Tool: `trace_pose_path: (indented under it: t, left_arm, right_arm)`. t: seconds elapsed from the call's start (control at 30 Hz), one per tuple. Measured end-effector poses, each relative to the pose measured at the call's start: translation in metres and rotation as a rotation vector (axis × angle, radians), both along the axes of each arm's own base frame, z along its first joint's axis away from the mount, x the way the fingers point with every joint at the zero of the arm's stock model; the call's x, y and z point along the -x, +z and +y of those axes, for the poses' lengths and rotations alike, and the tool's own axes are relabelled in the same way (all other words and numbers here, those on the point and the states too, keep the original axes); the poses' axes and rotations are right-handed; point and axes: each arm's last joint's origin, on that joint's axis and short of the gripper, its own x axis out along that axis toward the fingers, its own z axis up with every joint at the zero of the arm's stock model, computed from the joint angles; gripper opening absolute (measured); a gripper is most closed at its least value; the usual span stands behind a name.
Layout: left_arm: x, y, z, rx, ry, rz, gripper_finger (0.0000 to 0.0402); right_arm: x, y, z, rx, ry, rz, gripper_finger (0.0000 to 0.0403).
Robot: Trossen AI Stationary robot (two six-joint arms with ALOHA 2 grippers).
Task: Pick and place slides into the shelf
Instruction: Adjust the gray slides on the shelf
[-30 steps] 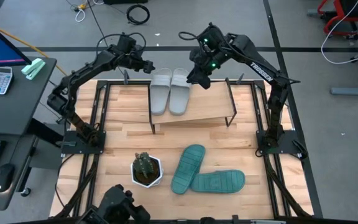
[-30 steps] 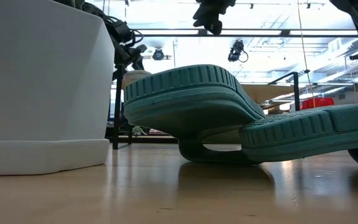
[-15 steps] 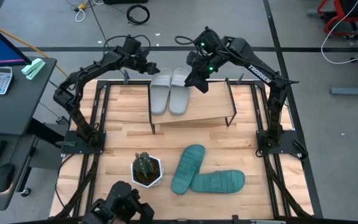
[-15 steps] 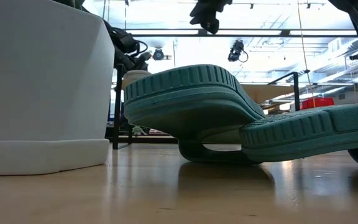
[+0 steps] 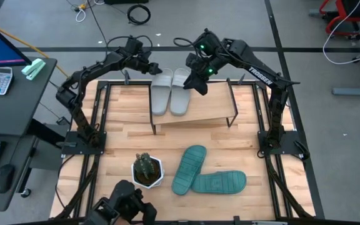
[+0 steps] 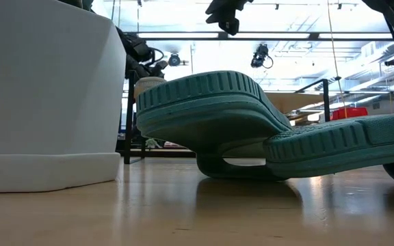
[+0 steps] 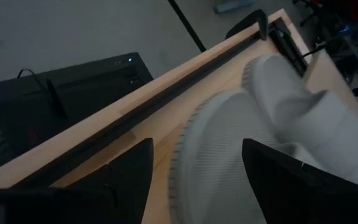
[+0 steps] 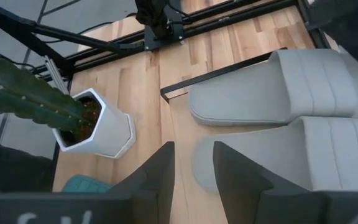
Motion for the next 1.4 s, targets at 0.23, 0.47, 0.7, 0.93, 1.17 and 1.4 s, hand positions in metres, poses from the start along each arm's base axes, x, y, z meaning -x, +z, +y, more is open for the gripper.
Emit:
trace_pose_path:
  t: [0.23,0.47,0.7,0.93,1.17,1.4]
  left_arm:
    - [-0.003,-0.005,0.002,0.002,-0.01,-0.005,0.0251]
    - [-0.008,-0.002,0.001,-0.008,-0.049,-0.047,0.0216]
    - [-0.011,-0.002,-0.001,-0.016,-0.049,-0.039,0.0143]
    - [-0.011,-0.003,-0.001,-0.029,-0.024,-0.018,0.0059]
    - [-0.009,-0.006,-0.002,-0.016,0.004,0.027,0.0009]
    - [-0.007,-0.007,-0.003,-0.008,0.023,0.055,0.0015]
  right_arm:
    - [0.0,0.0,0.0,-0.008,-0.009,0.0,0.0116]
    - [-0.001,0.001,-0.001,-0.001,-0.01,-0.011,0.0116]
    - [-0.002,0.002,-0.002,0.009,-0.012,-0.029,0.0116]
    - [-0.002,0.002,-0.003,0.035,-0.038,-0.017,0.0116]
    - [-0.002,0.002,-0.003,0.035,-0.038,-0.017,0.0116]
    - [-0.002,0.002,-0.003,0.035,-0.038,-0.016,0.0116]
